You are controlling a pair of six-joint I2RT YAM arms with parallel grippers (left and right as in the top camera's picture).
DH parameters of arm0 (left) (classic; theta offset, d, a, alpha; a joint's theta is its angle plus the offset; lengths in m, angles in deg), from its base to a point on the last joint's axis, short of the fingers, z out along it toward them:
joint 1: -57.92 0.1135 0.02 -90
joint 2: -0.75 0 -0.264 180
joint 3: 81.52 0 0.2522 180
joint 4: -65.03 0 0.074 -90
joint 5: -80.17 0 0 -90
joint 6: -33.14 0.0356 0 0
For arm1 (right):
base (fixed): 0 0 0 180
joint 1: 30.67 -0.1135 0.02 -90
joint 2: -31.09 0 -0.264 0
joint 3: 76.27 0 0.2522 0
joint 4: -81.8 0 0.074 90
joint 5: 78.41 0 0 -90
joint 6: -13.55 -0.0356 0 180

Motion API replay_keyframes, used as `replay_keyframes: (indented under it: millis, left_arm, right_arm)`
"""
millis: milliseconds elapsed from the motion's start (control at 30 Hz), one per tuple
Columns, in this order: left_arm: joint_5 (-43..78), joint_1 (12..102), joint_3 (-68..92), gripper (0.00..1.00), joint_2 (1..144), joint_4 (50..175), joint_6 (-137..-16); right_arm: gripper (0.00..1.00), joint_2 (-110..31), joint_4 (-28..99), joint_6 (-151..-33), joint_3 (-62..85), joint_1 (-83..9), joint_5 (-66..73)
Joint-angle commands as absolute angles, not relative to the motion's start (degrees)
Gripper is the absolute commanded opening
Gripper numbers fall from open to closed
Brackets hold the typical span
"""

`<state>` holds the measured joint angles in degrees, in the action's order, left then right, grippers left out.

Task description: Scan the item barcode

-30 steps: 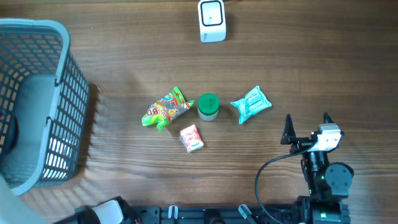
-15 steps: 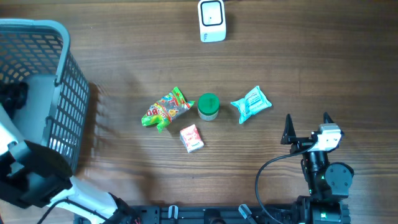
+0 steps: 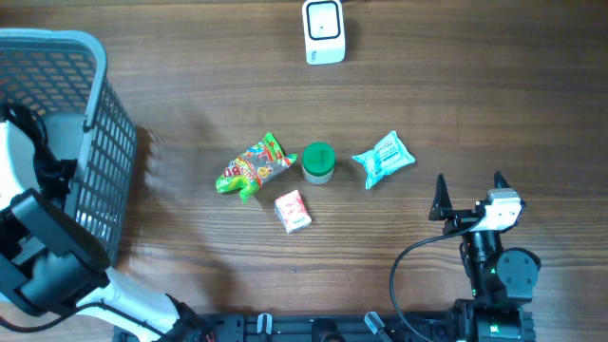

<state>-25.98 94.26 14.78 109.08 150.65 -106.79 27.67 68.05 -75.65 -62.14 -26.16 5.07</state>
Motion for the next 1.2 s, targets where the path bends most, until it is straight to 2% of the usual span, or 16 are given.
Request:
replay_keyframes:
  millis: [0, 200, 267, 300, 333, 367, 433, 533, 633, 800, 900, 933, 1167]
  left_arm:
    - [-25.28, 94.28, 9.49, 1.0, 109.37, 145.9, -106.12]
    - [-24.23, 94.3, 2.34, 1.0, 109.37, 140.03, -106.12]
    - [-24.6, 94.3, 0.05, 0.73, 109.37, 139.96, -106.12]
    - [-24.93, 94.3, -0.56, 0.44, 109.37, 140.05, -106.1]
    - [-25.06, 94.3, -1.5, 0.24, 109.37, 140.72, -106.12]
    - [-25.04, 94.3, -2.22, 0.14, 109.37, 141.36, -106.14]
    - [-25.06, 94.3, -2.84, 0.04, 109.37, 143.17, -106.12]
    - [-25.93, 94.3, -1.9, 0.04, 109.02, 146.19, -106.12]
    - [-25.93, 94.3, 6.26, 0.04, 108.38, 153.01, -106.12]
    - [-25.69, 94.3, 36.55, 0.04, 107.42, 170.19, -104.41]
    - [-25.41, 94.3, 49.14, 0.04, 107.05, 175.37, -103.01]
    - [-22.02, 94.3, 52.68, 0.04, 105.63, 175.32, -99.54]
    - [-11.24, 94.3, 53.93, 0.04, 99.95, 174.52, -99.21]
  right_arm:
    - [1.0, 28.02, 68.38, -75.0, -62.21, -26.34, 5.62]
    - [1.0, 28.02, 68.38, -74.98, -62.21, -26.34, 5.62]
    - [1.0, 28.04, 68.38, -74.98, -62.21, -26.34, 5.62]
    - [1.0, 28.02, 68.38, -74.98, -62.21, -26.34, 5.62]
    - [1.0, 28.02, 68.38, -74.98, -62.21, -26.34, 5.62]
    - [1.0, 28.04, 68.38, -74.98, -62.21, -26.34, 5.62]
    - [1.0, 28.02, 68.38, -74.95, -62.21, -26.34, 5.62]
    - [1.0, 28.02, 68.38, -74.98, -62.21, -26.34, 5.62]
    - [1.0, 28.02, 68.4, -74.95, -62.21, -26.34, 5.62]
    - [1.0, 28.04, 68.38, -74.98, -62.21, -26.34, 5.62]
    - [1.0, 28.02, 68.4, -74.98, -62.21, -26.34, 5.62]
    - [1.0, 28.02, 68.38, -74.98, -62.21, -26.34, 5.62]
    - [1.0, 28.02, 68.38, -75.0, -62.21, -26.34, 5.62]
